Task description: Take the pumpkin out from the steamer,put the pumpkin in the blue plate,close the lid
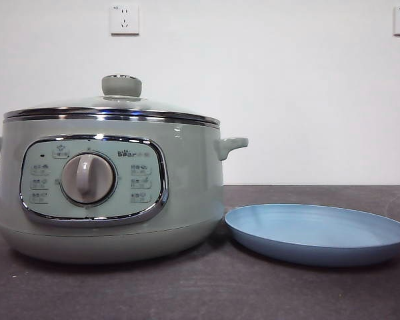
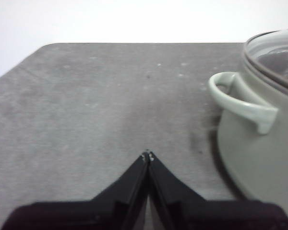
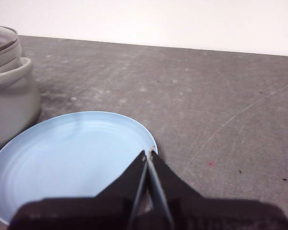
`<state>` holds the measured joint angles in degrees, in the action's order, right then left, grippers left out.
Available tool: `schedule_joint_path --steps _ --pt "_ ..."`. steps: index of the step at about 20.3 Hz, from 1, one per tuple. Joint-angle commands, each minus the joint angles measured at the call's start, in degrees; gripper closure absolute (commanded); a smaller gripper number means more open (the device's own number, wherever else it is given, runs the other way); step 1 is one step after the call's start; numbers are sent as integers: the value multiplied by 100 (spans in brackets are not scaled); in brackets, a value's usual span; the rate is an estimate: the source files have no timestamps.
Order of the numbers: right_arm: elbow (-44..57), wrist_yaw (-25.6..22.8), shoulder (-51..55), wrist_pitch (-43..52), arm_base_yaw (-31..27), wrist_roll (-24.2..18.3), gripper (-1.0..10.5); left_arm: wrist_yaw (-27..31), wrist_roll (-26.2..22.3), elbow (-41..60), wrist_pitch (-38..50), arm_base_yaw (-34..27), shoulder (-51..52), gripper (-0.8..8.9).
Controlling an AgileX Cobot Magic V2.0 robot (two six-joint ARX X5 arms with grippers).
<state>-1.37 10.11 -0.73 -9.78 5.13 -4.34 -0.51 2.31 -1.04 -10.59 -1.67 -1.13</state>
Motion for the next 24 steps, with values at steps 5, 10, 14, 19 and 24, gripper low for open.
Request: schedule_joint_path --steps 5,10,14,19,24 --pt "87 48 -2 92 -13 2129 962 -1329 2002 85 105 -15 4 817" --pt "87 35 -2 87 -13 3891 962 -1919 2334 87 310 -15 4 817" --pt "87 9 -2 94 -13 3939 962 -1939 2334 85 328 -15 4 819" --pt "31 186 -4 28 -13 3912 963 -1937 2343 13 190 -15 4 820" --pt "-278 190 -181 -157 -13 3794 963 -1895 2328 -352 -400 -15 4 820"
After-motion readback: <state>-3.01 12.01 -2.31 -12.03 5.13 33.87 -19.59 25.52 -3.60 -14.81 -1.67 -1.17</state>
